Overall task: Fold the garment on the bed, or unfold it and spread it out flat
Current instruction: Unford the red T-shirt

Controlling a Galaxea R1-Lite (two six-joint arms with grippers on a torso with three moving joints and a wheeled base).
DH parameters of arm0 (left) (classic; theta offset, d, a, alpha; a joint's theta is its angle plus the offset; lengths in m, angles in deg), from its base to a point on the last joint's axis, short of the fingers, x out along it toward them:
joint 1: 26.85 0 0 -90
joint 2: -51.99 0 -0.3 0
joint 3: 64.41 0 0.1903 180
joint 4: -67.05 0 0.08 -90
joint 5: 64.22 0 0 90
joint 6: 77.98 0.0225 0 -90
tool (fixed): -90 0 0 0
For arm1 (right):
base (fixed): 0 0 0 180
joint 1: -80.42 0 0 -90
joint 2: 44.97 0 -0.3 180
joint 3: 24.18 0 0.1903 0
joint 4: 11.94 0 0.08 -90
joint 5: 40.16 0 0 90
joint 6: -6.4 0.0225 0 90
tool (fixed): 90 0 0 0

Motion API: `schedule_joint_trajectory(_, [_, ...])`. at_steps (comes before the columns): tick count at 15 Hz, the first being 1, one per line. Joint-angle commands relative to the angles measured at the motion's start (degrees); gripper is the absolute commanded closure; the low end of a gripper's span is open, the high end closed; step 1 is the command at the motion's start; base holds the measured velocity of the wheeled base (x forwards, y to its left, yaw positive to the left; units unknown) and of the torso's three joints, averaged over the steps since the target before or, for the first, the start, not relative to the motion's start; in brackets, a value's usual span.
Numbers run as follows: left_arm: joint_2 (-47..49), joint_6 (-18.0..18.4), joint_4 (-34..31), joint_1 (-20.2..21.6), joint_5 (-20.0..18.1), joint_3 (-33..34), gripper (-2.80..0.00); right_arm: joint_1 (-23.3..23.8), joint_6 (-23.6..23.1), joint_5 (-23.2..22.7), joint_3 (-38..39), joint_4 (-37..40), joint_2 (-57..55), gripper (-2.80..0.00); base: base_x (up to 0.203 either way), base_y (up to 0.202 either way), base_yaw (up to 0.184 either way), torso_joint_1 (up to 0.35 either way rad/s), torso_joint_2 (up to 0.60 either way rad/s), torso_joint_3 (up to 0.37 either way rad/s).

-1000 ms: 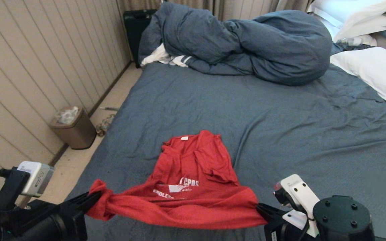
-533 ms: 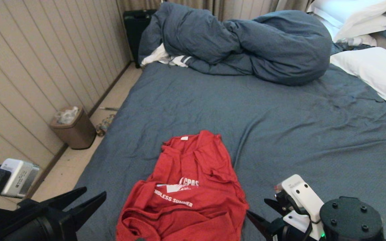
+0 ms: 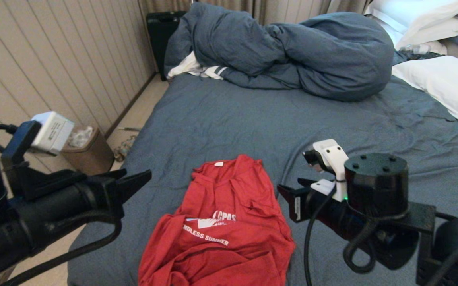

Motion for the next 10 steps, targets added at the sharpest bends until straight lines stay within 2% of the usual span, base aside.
schedule_joint_trajectory(1, [10.86,-0.59,0.13,1.68,-0.10,-5.89,0.00,2.65,0.04,-0.62,-7.27,1.82,-6.01,0.00,0.000,0.000,0.000,0.000,0.00,0.000])
schedule_joint_trajectory(6, [29.47,-1.62,0.43,11.86,-4.02,-21.60,0.00,7.76,0.04,-2.45,-24.17,5.04,-18.42,0.00,0.000,0.000,0.000,0.000,0.00,0.000])
schedule_joint_trajectory(10, [41.27,-1.01,0.89,14.31,-4.84,-28.56,0.00,10.17,-0.21,-3.65,-31.56,8.34,-23.05,0.00,0.000,0.000,0.000,0.000,0.00,0.000])
